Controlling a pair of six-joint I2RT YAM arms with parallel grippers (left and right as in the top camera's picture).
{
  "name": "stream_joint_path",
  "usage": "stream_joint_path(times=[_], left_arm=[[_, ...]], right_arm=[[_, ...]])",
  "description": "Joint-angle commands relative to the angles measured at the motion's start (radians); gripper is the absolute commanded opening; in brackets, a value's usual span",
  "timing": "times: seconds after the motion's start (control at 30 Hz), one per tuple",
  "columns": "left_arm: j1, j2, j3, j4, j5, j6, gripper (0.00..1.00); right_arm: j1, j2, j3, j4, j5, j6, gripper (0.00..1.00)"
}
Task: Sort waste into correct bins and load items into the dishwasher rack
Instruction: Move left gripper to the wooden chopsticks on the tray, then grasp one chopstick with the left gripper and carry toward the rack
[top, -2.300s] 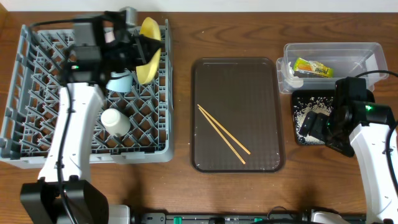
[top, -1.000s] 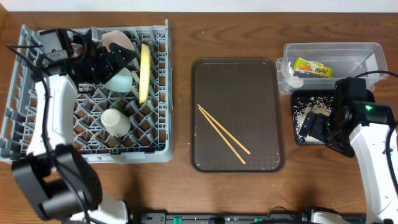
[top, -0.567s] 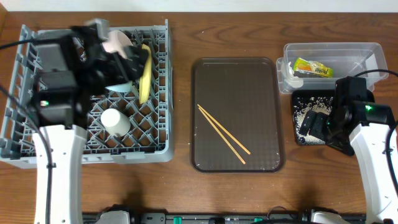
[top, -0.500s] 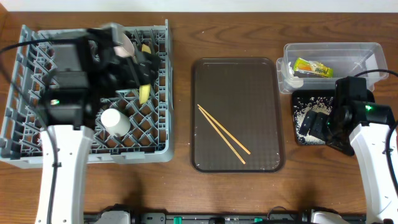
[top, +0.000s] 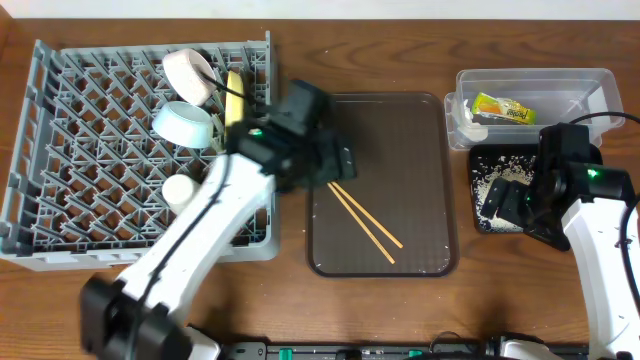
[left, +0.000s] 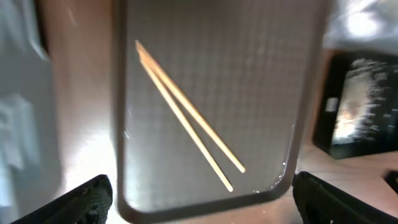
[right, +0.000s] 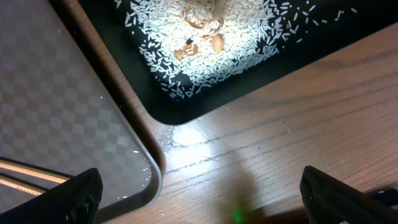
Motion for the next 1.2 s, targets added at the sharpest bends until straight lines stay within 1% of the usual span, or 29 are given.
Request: stream_joint_path(times=[0.0, 0.1, 0.27, 0.43, 0.5, 0.57, 0.93, 1.17], left_arm=[[-0.047, 0.098, 0.005, -0.019, -0.032, -0.238, 0.92], [-0.08, 0.177, 0.005, -0.024, -0.032, -0.319, 0.91], [-0.119, 0.261, 0.005, -0.023, -0.032, -0.381, 0.9], [-0.146, 0.312, 0.0, -0.023, -0.032, -0.384, 0.89], [-0.156, 0.327, -0.007, -0.022, -0.033, -0.385, 0.86], [-0.167, 0.341, -0.017, -0.014, -0.036, -0.385, 0.86], [-0.216, 0.357, -0.076, 0.034, -0.152, -0.392, 0.86], [-0.245, 0.377, -0.076, 0.08, -0.168, -0.391, 0.86]], right_arm=[[-0.008, -0.014, 0.008, -0.007, 0.003, -0.021, 0.99], [-0.008, -0.014, 0.008, -0.01, 0.003, -0.027, 0.99], [-0.008, -0.014, 0.008, -0.01, 0.003, -0.042, 0.99], [-0.008, -0.014, 0.008, -0.01, 0.003, -0.042, 0.99], [-0.008, -0.014, 0.008, -0.01, 0.003, -0.042, 0.99], [-0.008, -0.014, 0.008, -0.01, 0.003, -0.042, 0.99], [-0.008, -0.014, 0.008, -0.01, 0.003, -0.042, 0.99], [-0.008, -0.014, 0.008, -0.01, 0.003, -0.042, 0.99]])
